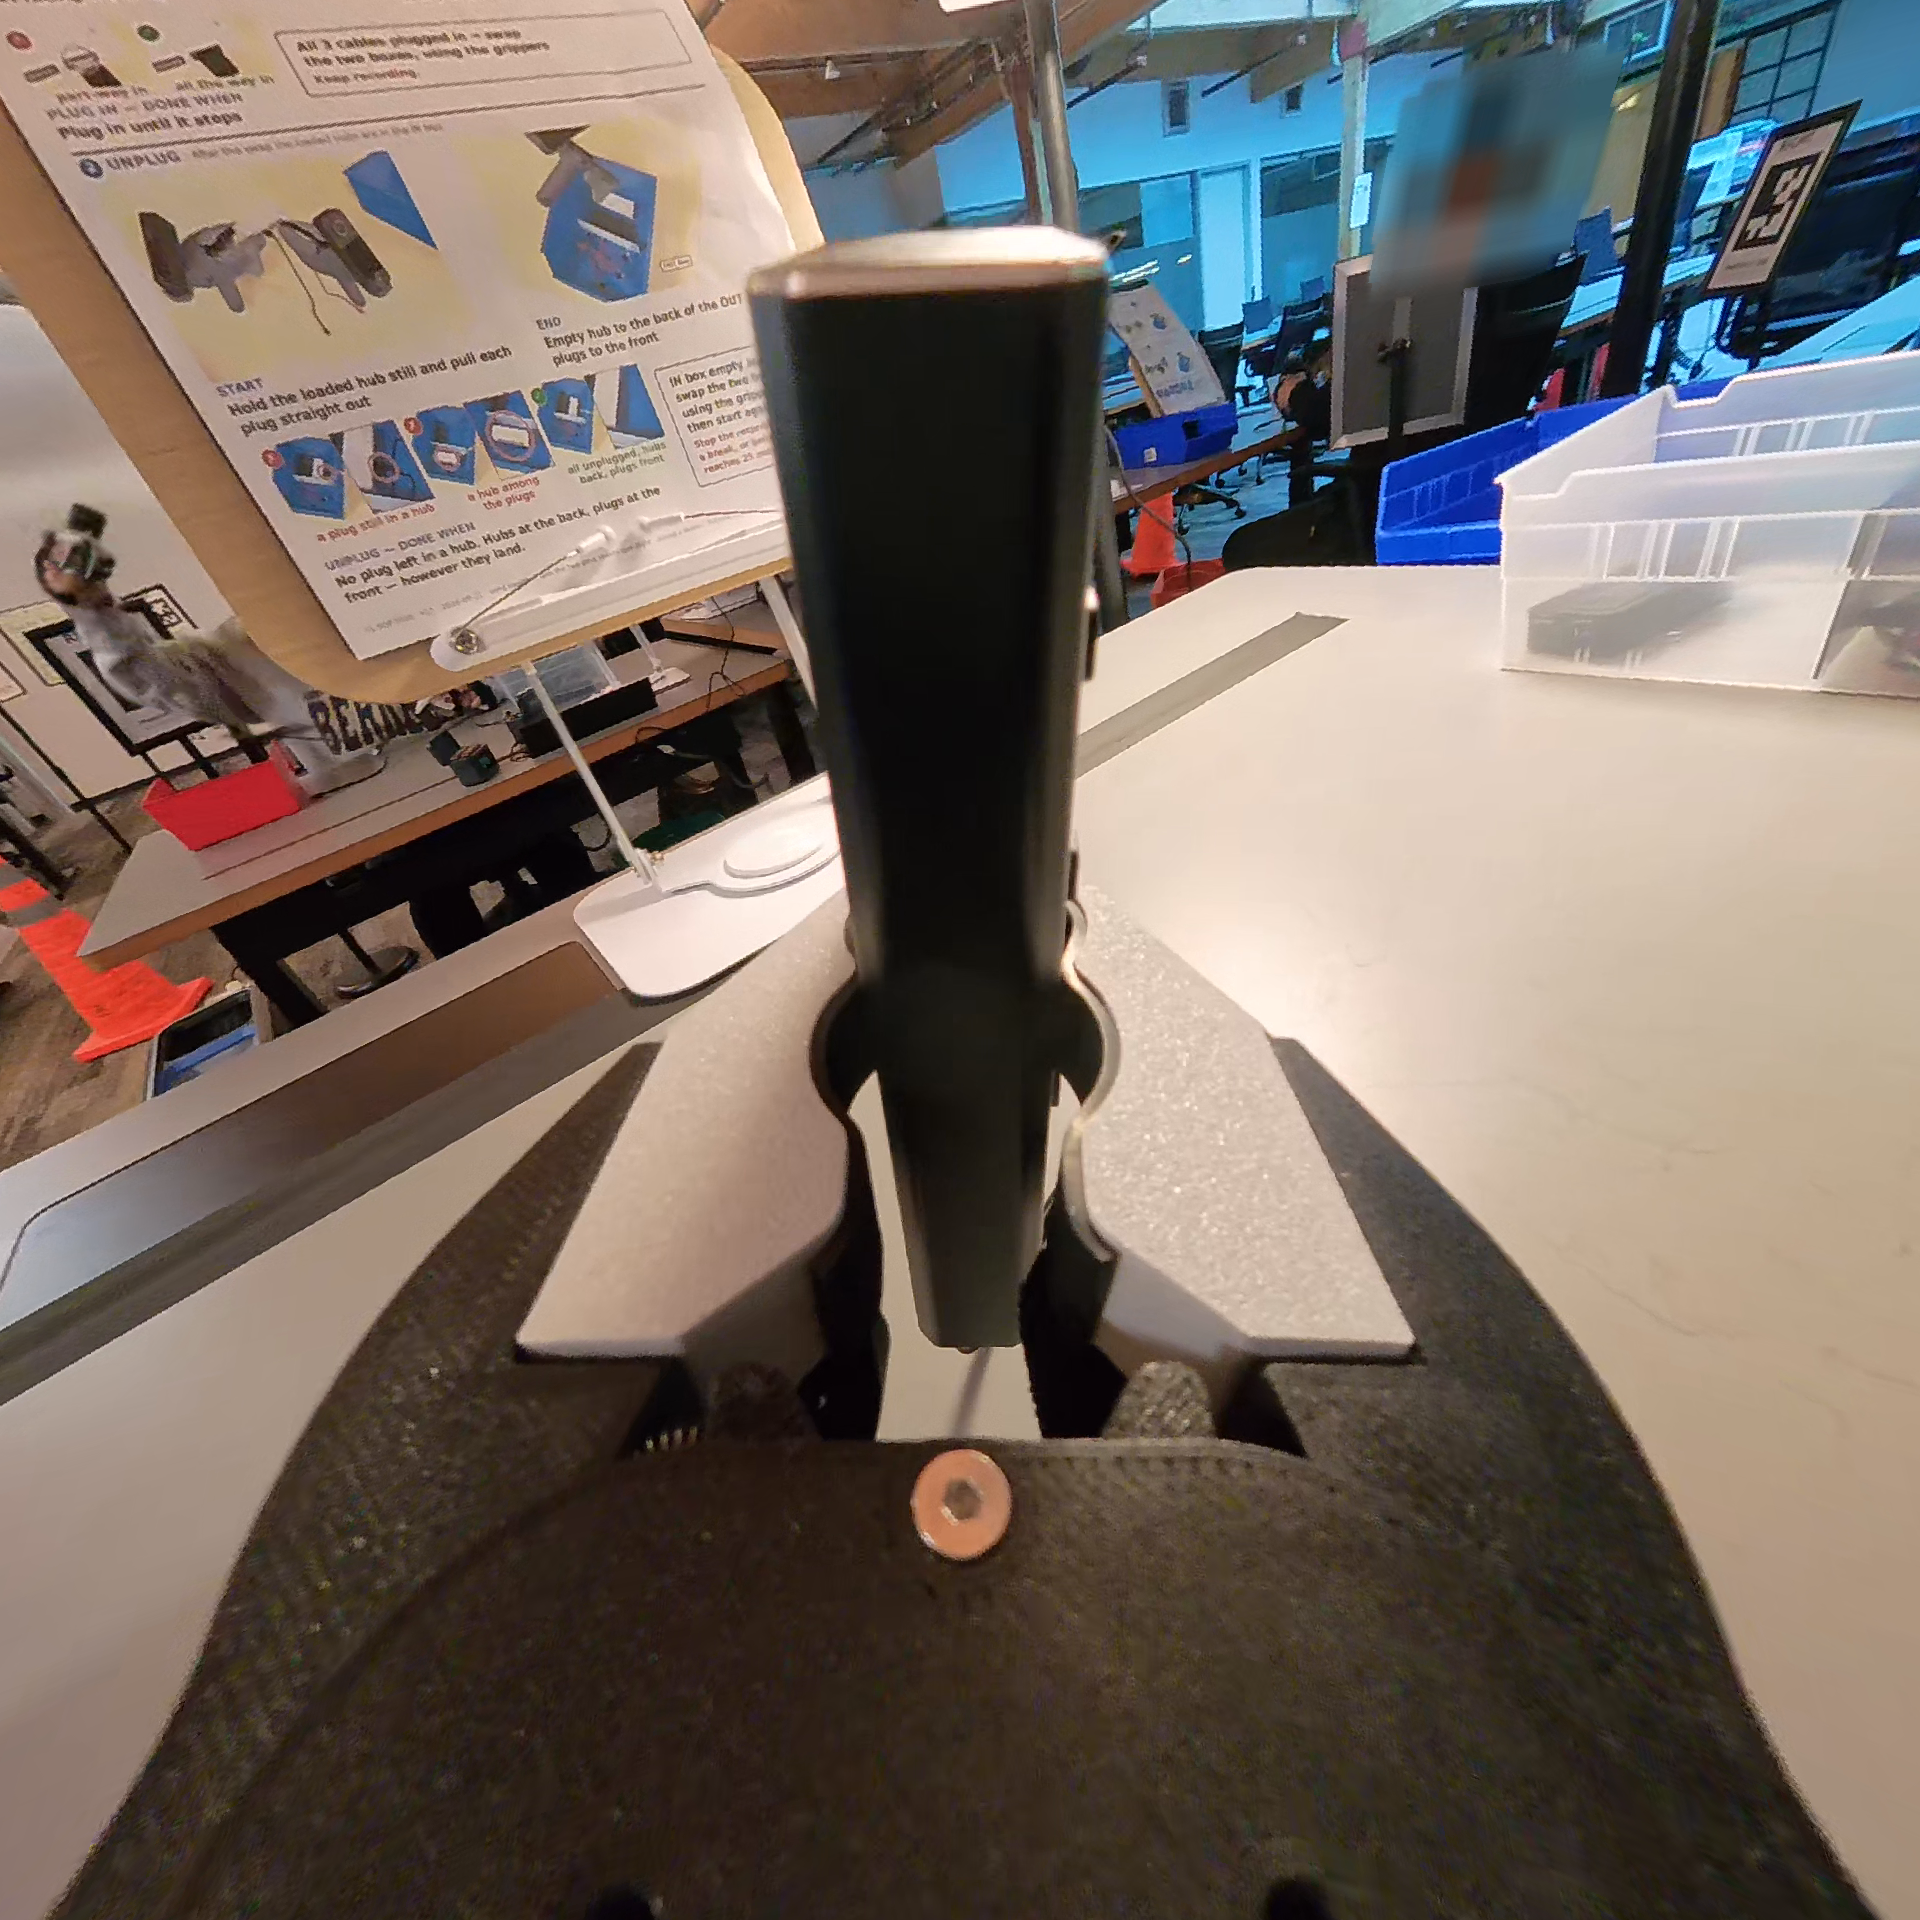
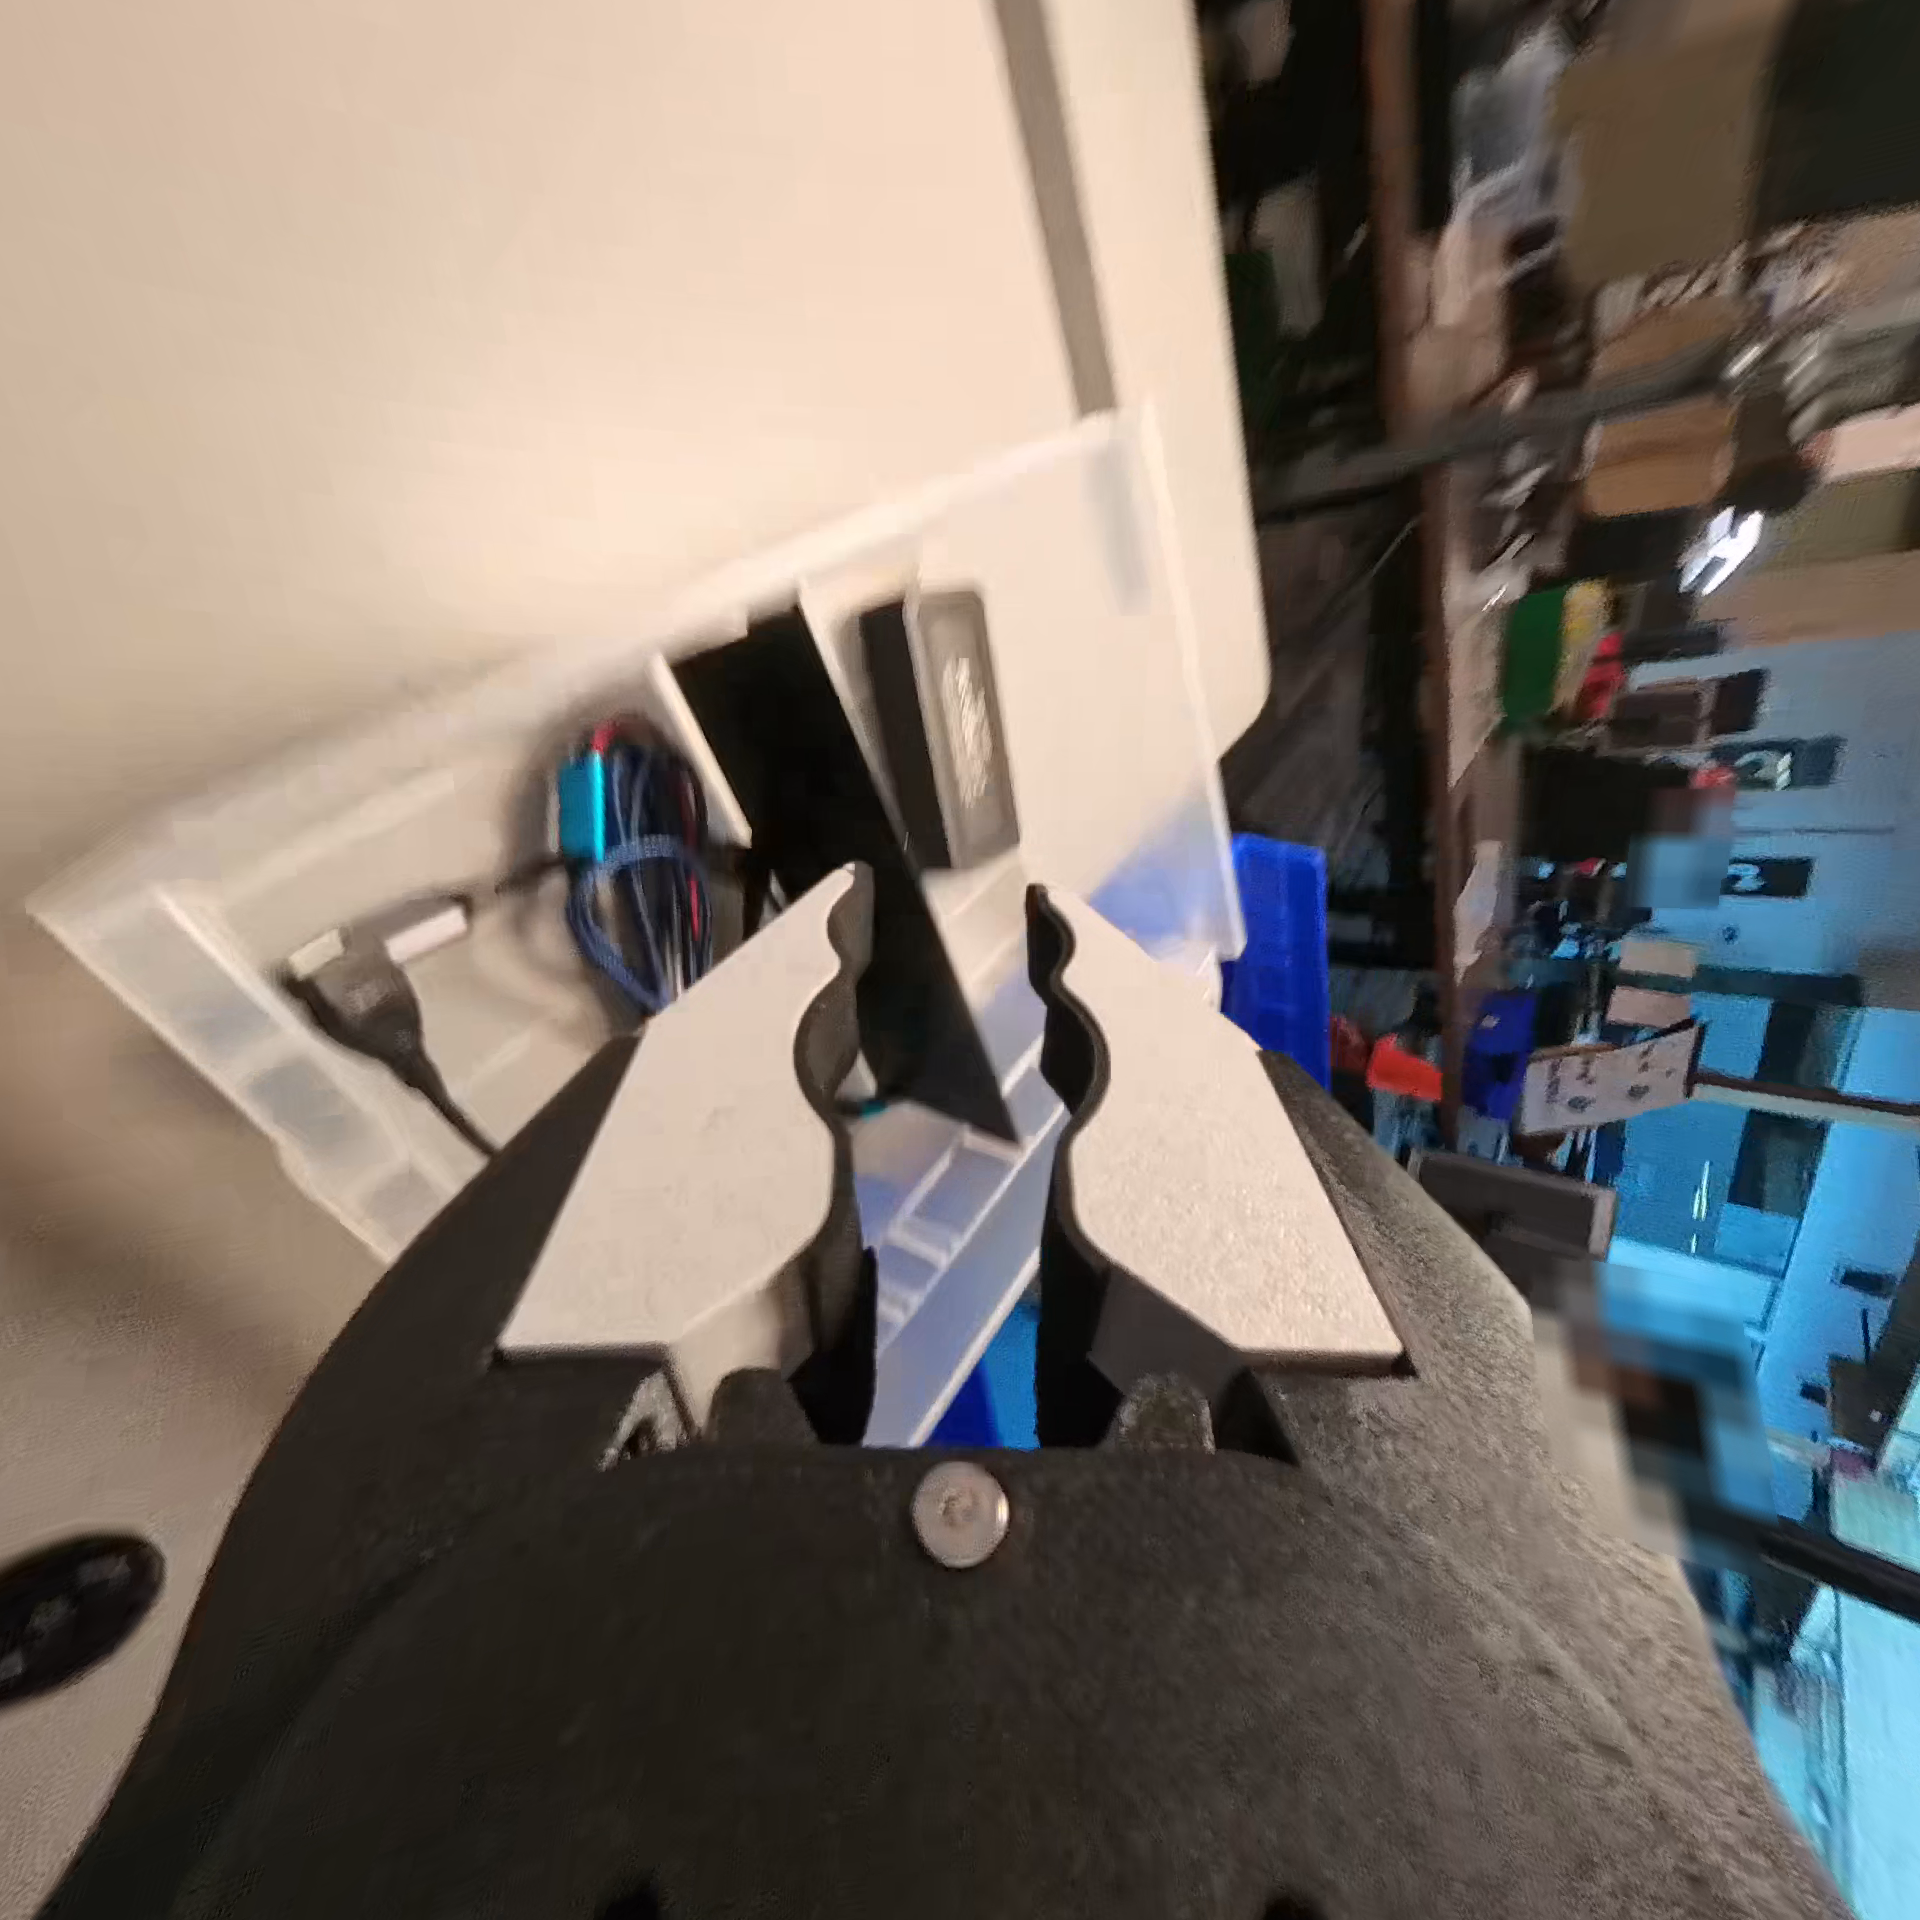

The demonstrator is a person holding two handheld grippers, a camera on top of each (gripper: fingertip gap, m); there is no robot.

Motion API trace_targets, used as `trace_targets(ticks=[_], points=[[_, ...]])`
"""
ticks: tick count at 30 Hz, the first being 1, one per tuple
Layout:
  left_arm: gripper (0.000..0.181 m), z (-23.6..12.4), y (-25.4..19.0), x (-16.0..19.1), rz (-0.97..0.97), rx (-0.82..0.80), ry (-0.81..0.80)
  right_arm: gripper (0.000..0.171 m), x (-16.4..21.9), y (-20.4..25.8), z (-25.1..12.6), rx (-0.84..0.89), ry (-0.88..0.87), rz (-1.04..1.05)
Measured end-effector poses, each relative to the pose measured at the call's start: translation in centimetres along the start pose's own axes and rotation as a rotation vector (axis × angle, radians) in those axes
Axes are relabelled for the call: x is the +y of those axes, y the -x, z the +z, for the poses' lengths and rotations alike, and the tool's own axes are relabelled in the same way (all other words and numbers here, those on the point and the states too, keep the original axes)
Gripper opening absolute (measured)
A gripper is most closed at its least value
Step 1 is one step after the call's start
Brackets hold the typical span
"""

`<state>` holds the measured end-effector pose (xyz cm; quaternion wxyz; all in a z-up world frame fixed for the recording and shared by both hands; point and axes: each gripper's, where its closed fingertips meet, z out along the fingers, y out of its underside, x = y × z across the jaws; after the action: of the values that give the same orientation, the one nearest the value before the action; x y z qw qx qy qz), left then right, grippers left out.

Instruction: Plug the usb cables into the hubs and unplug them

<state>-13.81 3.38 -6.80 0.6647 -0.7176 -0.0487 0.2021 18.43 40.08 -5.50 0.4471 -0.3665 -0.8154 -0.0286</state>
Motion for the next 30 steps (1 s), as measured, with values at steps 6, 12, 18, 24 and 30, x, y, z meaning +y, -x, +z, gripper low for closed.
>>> trace_targets(ticks=[6,12,18,24,30], points=[[0.030,-0.2,-0.7,-0.8,-0.040,0.054,-0.053,0.020,-14.5,3.6,-0.1,0.057,-0.294,-0.065],[0.030,-0.4,-1.9,-1.6,-0.135,0.151,-0.115,0.021,-29.9,12.1,4.4,-0.071,-0.613,0.013],[0.030,-0.8,-0.4,-1.9,-0.455,0.219,-0.199,0.023,-40.0,17.6,8.9,-0.092,-0.742,0.153],[0.029,-0.7,0.6,-1.3,-0.801,0.316,-0.261,0.025,-41.4,20.8,8.6,-0.200,-0.743,0.200],[0.029,-0.5,-1.5,-1.9,-0.893,0.402,-0.300,0.029,-41.7,21.9,8.2,-0.314,-0.716,0.292]])
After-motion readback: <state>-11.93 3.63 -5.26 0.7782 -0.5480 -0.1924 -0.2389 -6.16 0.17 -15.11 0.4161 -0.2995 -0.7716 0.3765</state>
